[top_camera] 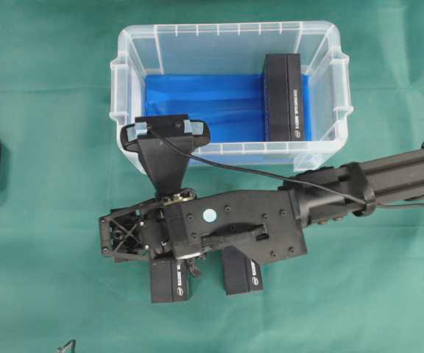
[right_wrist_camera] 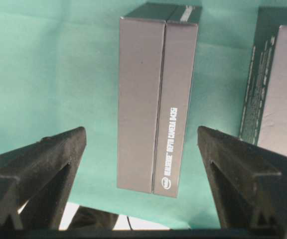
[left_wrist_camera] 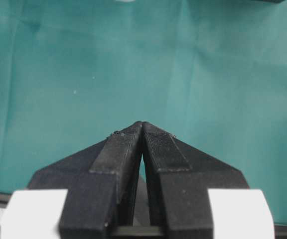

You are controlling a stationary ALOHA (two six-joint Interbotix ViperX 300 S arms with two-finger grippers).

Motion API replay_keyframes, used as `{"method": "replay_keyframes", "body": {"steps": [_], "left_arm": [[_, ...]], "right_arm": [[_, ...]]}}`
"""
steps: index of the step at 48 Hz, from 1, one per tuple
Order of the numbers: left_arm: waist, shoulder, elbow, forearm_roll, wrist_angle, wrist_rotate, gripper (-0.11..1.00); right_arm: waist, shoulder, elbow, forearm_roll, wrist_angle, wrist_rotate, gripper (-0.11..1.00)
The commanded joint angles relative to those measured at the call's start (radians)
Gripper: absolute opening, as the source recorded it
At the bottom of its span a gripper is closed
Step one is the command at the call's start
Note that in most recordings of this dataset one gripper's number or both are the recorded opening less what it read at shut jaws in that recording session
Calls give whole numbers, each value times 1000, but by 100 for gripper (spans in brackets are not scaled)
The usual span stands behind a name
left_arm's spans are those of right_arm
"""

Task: Take the box out of the case with the right arm.
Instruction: 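Lower the box onto the table and open the right gripper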

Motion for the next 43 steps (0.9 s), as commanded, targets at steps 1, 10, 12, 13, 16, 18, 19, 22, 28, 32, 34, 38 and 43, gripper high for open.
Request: {"method": "replay_keyframes", "body": {"steps": [1, 10, 12, 13, 16, 18, 19, 22, 28, 32, 34, 38, 43], "left_arm": [[-3, 8, -12, 3, -3, 0, 0], [-3, 8, -14, 3, -3, 0, 0], [-3, 8, -12, 3, -3, 0, 0], [-3, 8, -12, 3, -3, 0, 0], [-3, 8, -14, 3, -3, 0, 0], [-3, 8, -14, 3, -3, 0, 0], [-3, 8, -14, 3, -3, 0, 0], [-5, 9, -12, 3, -3, 0, 0], [-5, 8, -14, 3, -3, 0, 0], [-3, 8, -12, 3, -3, -2, 0], [-3, 9, -14, 3, -2, -2, 0], [-3, 9, -12, 3, -3, -2, 0], [-3, 8, -12, 3, -2, 2, 0]], "right_arm": [[-8, -54, -28, -6, 6, -9, 91], [-12, -54, -26, -2, 3, -35, 90], [-11, -55, -26, -2, 6, -40, 90], [-9, -55, -26, -2, 8, -43, 90], [-5, -63, -18, 2, 21, -54, 90], [-2, -67, -9, 5, 34, -58, 90], [-2, -72, -5, 8, 40, -58, 90], [3, -89, 17, 11, 58, -60, 90], [14, -152, 98, 11, 67, -55, 90], [20, -201, 173, 11, 55, -51, 90], [25, -230, 216, 11, 44, -48, 90], [32, -296, 314, 9, 12, -37, 90], [43, -390, 445, 6, -23, -11, 90]]}}
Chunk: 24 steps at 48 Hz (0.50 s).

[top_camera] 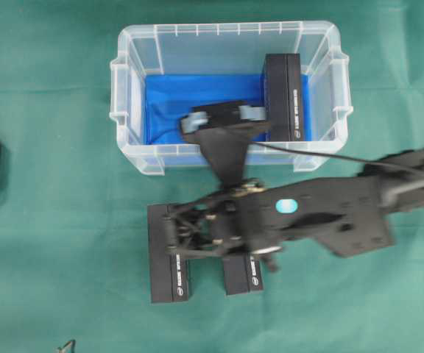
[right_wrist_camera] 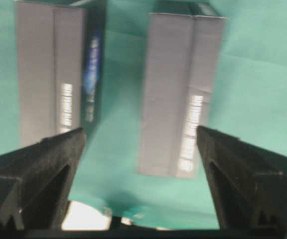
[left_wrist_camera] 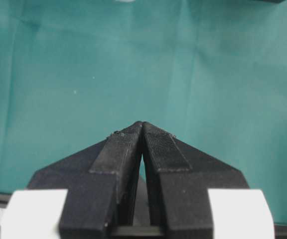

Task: Take the box out of the case with the right arm.
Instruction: 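Lower the box onto the table and open the right gripper, then raise the right gripper away to the right side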

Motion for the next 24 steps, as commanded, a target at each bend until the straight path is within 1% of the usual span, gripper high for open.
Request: {"method": "replay_keyframes", "body": {"steps": [1, 11, 16, 24], "left_arm": [[-3, 8, -12, 3, -5, 3, 0], [-3, 6, -12, 3, 6, 9, 0], [-5, 6, -12, 3, 9, 8, 0], [-3, 6, -12, 6, 12, 12, 0]], "right_arm": [[12, -117, 84, -3, -23, 15, 90], [43, -310, 337, -5, -55, 37, 89], [58, -397, 440, -3, -75, 46, 89], [83, -535, 595, -5, -100, 83, 89]]}}
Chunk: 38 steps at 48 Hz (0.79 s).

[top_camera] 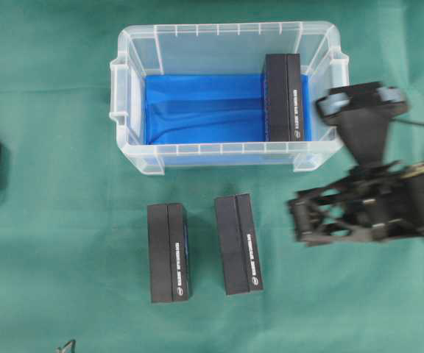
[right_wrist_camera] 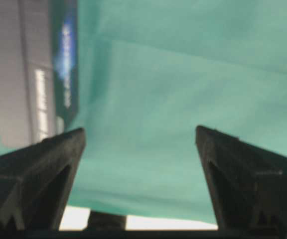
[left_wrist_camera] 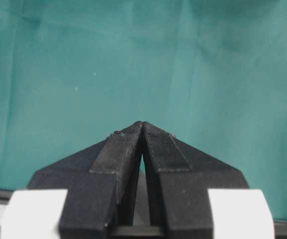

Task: Take the box out of the case with the right arm.
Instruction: 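Raise the right gripper away to the right side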

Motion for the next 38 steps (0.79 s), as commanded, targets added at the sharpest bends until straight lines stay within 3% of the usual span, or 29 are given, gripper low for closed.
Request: {"method": "replay_keyframes", "body": {"steps": [1, 16, 38], "left_arm": [[-3, 6, -12, 5, 5, 3, 0], [-3, 5, -12, 5, 118, 5, 0], [-3, 8, -12, 6, 74, 5, 0]], "right_arm": [[18, -101, 71, -5, -12, 15, 89], [64, -293, 236, -11, 20, 44, 89], [52, -313, 259, -31, 14, 31, 89]]}}
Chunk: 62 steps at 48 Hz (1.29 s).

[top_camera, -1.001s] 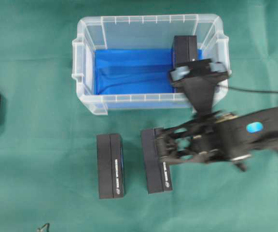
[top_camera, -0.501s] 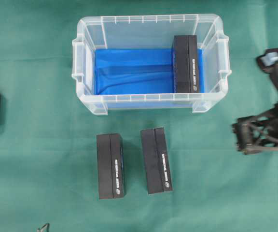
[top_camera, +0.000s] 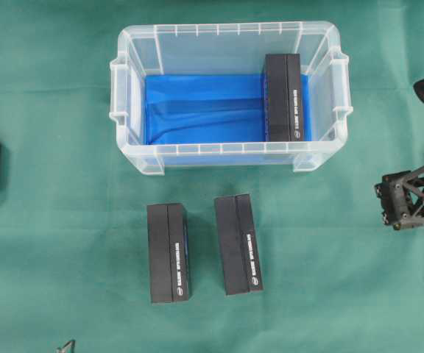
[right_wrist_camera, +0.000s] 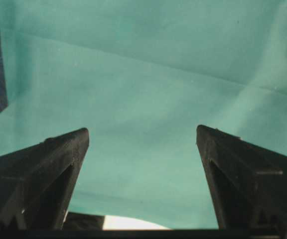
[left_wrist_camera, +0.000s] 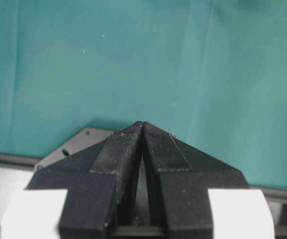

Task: Take the box out of the case with the right arm.
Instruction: 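Raise the right gripper away to the right side, then move the open right gripper over the right black box in the case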

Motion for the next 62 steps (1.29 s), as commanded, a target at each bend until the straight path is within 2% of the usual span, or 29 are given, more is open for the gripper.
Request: {"method": "replay_keyframes", "body": {"steps": [1, 5, 10, 22, 25, 33, 37, 43, 62], "left_arm": [[-2, 8, -12, 2, -18, 2, 0], [-2, 8, -12, 2, -20, 2, 0], [-2, 9, -12, 2, -20, 0, 0], [-2, 8, -9, 2, -20, 0, 0], [-2, 9, -9, 2, -20, 0, 0], [-2, 8, -8, 2, -20, 0, 0], [-2, 9, -8, 2, -23, 0, 0], [-2, 9, -8, 2, -35, 0, 0], [-2, 9, -8, 2, -40, 0, 0]], "right_arm": [[-14, -11, -11, -14, -2, -6, 89], [-51, -15, -6, -21, -2, -28, 89], [-110, -32, 2, -25, -2, -86, 89], [-360, -75, 14, -25, -3, -350, 89], [-446, -81, 14, -20, -8, -437, 89], [-615, -78, 8, 5, -23, -620, 89], [-670, -78, 6, 18, -25, -681, 89], [-710, -71, 3, 28, -25, -727, 89], [-712, -67, 2, 29, -28, -727, 89]]}}
